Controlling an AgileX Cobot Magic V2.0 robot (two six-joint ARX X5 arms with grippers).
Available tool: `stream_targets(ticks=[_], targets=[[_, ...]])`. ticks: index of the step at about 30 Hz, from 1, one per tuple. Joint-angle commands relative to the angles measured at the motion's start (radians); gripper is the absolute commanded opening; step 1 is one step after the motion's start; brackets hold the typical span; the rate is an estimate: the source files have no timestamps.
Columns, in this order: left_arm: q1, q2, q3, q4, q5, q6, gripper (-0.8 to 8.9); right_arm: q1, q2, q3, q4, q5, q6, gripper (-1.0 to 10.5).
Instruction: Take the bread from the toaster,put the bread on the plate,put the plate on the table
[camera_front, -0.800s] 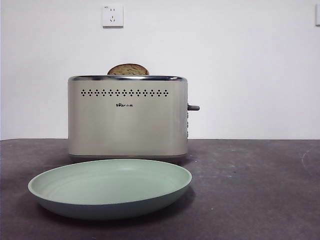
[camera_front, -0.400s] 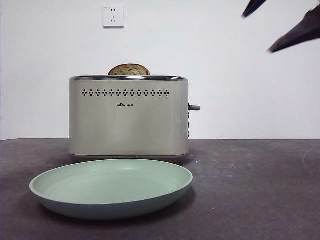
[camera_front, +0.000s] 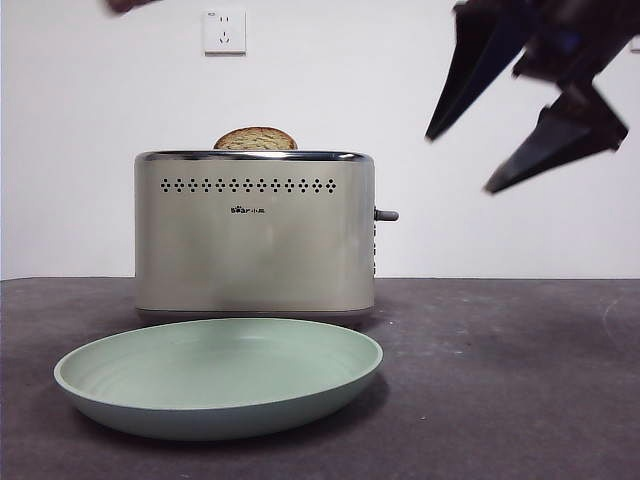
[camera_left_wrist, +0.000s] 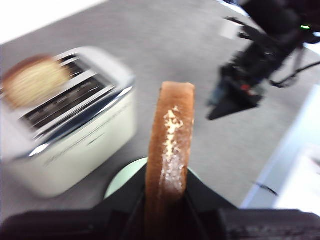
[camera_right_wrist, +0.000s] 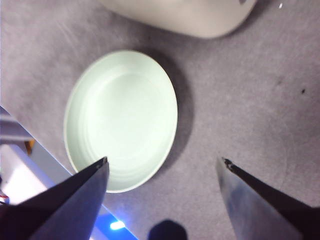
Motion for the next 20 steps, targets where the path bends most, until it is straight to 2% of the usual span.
stream_targets(ticks=[1, 5, 10, 20], targets=[[0.007, -0.131, -0.150, 0.056, -0.047, -0.121, -0.09, 0.013, 0.060, 0.003, 0.012, 0.016, -0.023, 3.6], [0.007, -0.267, -0.230, 0.040, -0.099, -0.183, -0.09, 0.025, 0.143, 0.003, 0.035, 0.015, -0.029, 3.6], [0.007, -0.371, -0.234, 0.013, -0.126, -0.233, -0.09, 0.055, 0.247, 0.003, 0.072, 0.012, -0.029, 3.6], [0.007, -0.407, -0.234, -0.031, -0.127, -0.275, -0.09, 0.163, 0.369, 0.003, 0.166, 0.015, -0.007, 3.6]])
